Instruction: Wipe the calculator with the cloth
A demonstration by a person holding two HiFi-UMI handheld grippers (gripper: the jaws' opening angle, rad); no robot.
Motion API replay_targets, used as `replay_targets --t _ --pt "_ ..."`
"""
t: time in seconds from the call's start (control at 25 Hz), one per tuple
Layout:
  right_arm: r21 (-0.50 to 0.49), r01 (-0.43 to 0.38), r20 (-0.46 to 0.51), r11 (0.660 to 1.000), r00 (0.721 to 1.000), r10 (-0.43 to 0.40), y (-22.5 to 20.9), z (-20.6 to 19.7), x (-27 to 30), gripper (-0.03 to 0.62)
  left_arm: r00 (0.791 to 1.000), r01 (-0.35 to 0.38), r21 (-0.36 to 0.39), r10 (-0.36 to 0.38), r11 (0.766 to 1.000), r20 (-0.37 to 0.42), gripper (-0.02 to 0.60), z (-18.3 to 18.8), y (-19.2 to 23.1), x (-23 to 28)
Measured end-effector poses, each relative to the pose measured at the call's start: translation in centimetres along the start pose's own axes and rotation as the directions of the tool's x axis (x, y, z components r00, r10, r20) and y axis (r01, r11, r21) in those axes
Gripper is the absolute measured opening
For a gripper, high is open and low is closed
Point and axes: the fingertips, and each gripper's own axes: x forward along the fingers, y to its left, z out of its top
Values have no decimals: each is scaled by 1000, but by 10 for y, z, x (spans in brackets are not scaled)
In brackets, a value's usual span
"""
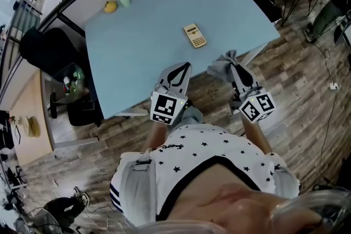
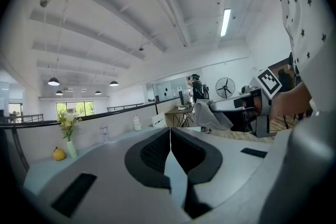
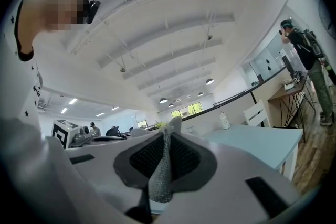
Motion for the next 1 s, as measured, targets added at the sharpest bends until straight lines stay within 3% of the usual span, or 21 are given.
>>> replay_targets --t 0.28,0.72,1.0 --pt "-2 -47 -17 999 999 47 -6 8 64 31 1000 -6 -8 6 1000 -9 31 -4 46 29" --pt "-22 -118 -87 993 989 116 -18 -3 168 31 995 -104 -61 104 993 -4 31 -22 134 53" --pt "-28 -141 -118 990 983 137 -28 -13 205 31 989 -141 -83 138 987 -49 31 -42 160 68"
